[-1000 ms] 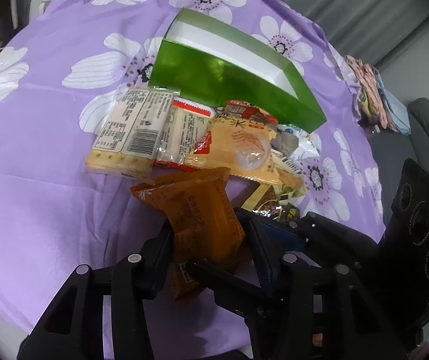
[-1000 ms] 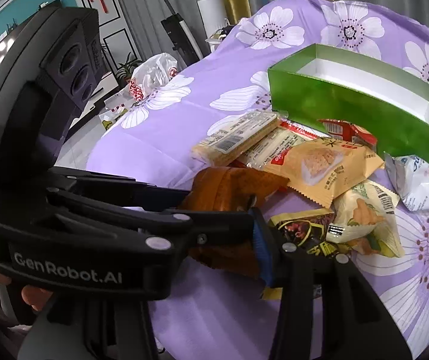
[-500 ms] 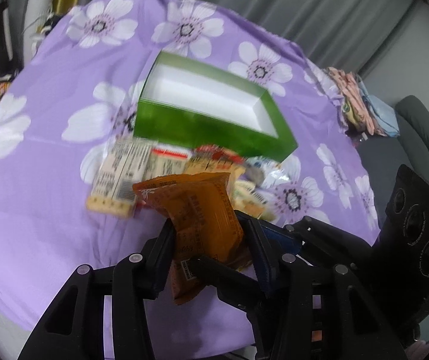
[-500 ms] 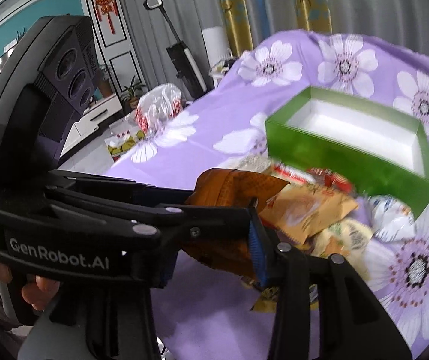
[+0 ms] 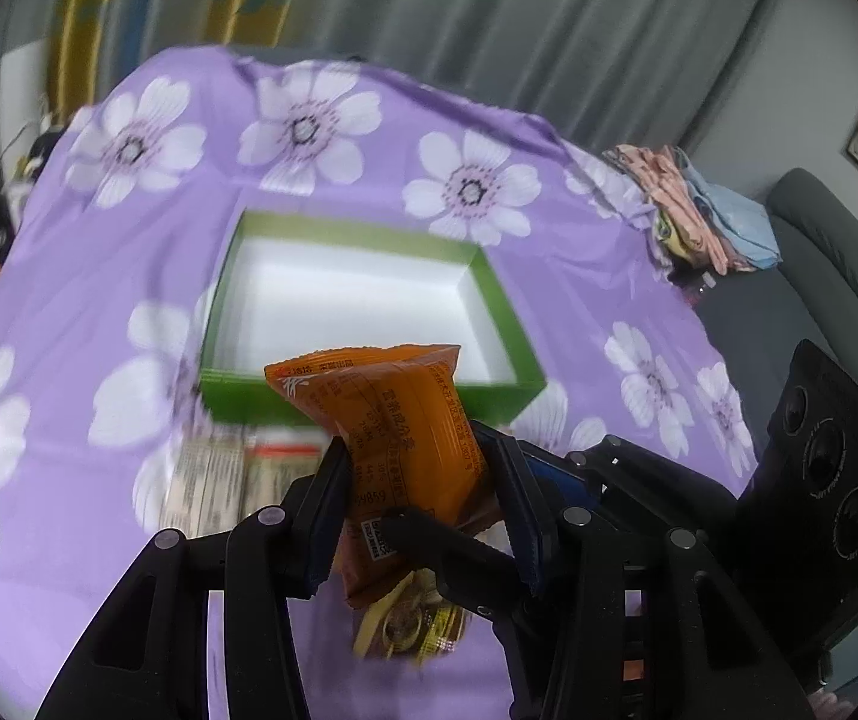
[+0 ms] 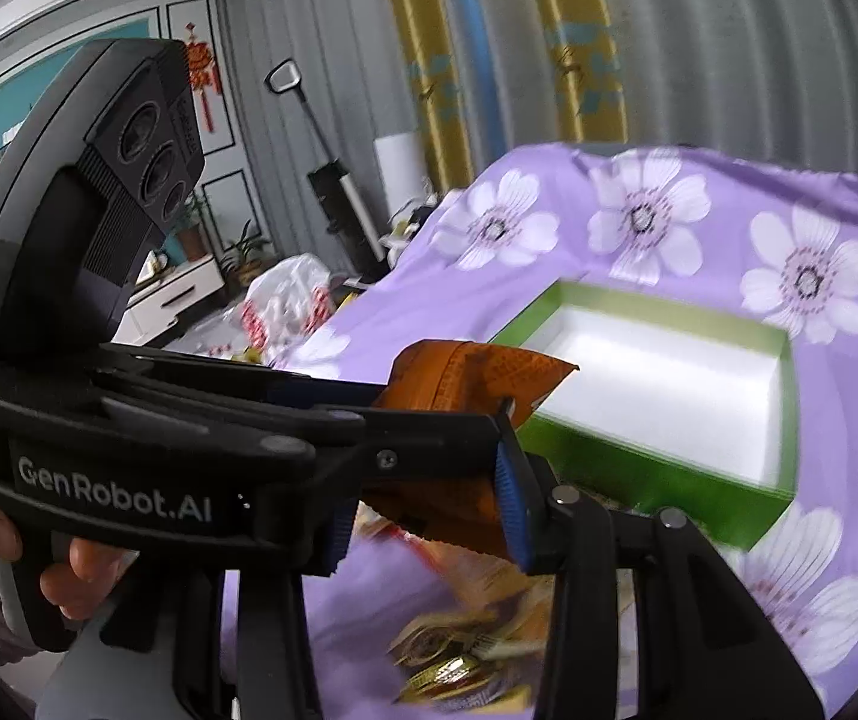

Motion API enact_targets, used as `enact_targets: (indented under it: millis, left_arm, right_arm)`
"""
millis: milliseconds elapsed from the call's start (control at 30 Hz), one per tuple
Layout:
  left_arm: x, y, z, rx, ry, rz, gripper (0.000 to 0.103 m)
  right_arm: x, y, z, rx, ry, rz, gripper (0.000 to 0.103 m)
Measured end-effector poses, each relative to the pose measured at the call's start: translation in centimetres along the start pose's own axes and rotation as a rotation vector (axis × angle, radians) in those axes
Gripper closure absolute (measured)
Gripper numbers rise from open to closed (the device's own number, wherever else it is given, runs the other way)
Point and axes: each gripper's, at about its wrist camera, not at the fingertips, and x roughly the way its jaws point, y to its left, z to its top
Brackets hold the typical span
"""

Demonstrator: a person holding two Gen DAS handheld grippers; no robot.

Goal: Organize snacks
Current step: 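Carry the orange bag over the green box and release it inside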

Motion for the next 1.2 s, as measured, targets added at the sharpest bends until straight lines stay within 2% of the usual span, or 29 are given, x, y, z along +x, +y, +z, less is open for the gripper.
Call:
enact_targets:
  millis: [67,100,233,400,633,733,767,800,833,967,1067,1200]
  left_arm:
    - [0.7,-0.4,1.4,0.016,-0.003,-0.006,0.055]
    - [1.1,-0.6,2.0,0.023,-0.001,-0.009,0.055]
    - [3.6,-0.5,4.4,0.026,0.023,-0.028,0.055]
    - [8.1,0.7,6.5,-0.006,0.087,-0.046,0.055]
    - [12.8,2.7,7.1,-0.073,0.162,-0.065,0.055]
    - [14.2,3.4,7.2,-0.114,0.173,-0.042,0.055]
    - [14.5,3.6,7.2,-0.123,0.177,-0.026,0.055]
    - [14.8,3.8,7.1,-0.131,0.18,-0.011,0.054]
    - [14.9,4.0,7.1,-0.135,0.183,-0.001,0.052]
    - [14.3,4.4,6.8,-0.135,0.171,0.009,0.026]
    - [13.0,4.6,6.7,-0.138,0.144,0.01,0.024]
    - [10.6,3.9,6.5,-0.121,0.092,0.05,0.023]
  right_arm:
    - [0.2,-1.0,0.7,0.002,-0.014,-0.018,0.063]
    - [0.4,-1.5,1.1,0.0,-0.031,-0.06,0.063]
    - [1.9,-4.2,1.9,0.027,-0.028,-0.084,0.063]
    - [5.0,-7.2,2.3,0.064,0.03,-0.106,0.063]
    - [8.6,-10.2,2.0,0.12,0.122,-0.132,0.062]
    - [9.5,-10.8,1.8,0.145,0.146,-0.152,0.057]
    - [9.7,-10.9,1.8,0.148,0.146,-0.164,0.049]
    - [9.7,-10.9,1.7,0.15,0.144,-0.182,0.041]
    - [9.6,-11.0,1.6,0.156,0.14,-0.189,0.039]
    - [8.3,-11.5,1.5,0.183,0.112,-0.168,0.032]
    - [6.9,-11.3,1.3,0.187,0.096,-0.18,0.032]
    - [5.2,-10.6,1.4,0.188,0.074,-0.188,0.031]
